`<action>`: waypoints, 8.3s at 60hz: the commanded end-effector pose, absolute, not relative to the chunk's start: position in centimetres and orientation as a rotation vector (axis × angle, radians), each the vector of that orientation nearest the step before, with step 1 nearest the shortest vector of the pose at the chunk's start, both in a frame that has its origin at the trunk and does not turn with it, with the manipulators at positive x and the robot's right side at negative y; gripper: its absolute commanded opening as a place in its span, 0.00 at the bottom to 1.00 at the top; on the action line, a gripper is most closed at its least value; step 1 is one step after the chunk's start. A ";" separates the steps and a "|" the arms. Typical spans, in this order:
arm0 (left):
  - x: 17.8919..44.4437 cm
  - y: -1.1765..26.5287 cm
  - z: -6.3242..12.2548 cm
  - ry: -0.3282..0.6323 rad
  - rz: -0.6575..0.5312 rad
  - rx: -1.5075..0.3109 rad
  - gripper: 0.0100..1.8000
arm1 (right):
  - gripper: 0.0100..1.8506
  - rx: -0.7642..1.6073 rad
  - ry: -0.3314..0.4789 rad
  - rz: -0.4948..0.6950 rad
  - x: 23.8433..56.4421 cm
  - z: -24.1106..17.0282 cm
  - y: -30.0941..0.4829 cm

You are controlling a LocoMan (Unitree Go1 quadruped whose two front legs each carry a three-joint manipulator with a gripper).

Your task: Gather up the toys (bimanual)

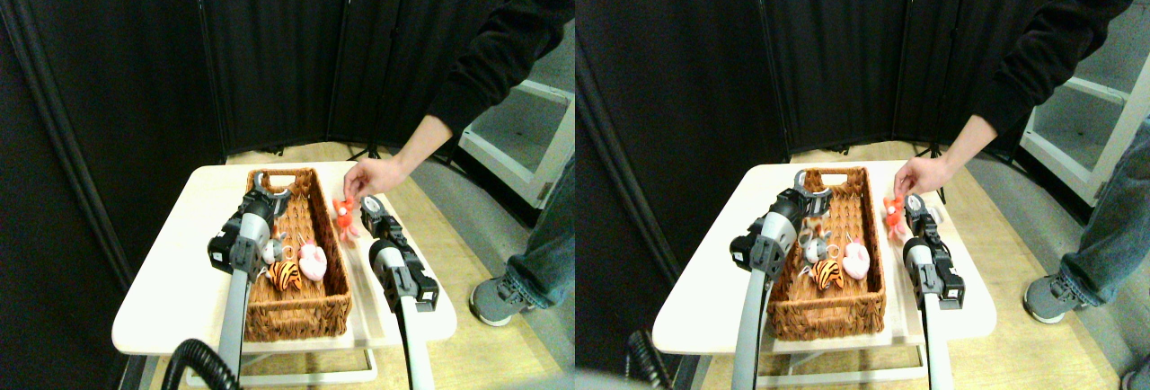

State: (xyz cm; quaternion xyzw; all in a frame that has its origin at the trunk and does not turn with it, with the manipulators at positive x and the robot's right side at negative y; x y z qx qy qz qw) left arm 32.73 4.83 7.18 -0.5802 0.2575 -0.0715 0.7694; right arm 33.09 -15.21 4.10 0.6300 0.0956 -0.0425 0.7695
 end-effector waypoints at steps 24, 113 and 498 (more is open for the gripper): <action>32.8 9.2 8.3 0.409 -0.211 -1.196 0.16 | 0.00 1.302 0.198 -0.057 33.3 4.8 -15.2; 29.3 19.7 1.0 0.301 0.162 -1.038 0.05 | 0.31 1.147 0.605 -0.085 35.9 -1.3 -12.4; 35.4 17.2 0.9 0.369 0.046 -0.999 0.00 | 0.00 1.498 0.189 -0.088 31.4 5.4 -15.2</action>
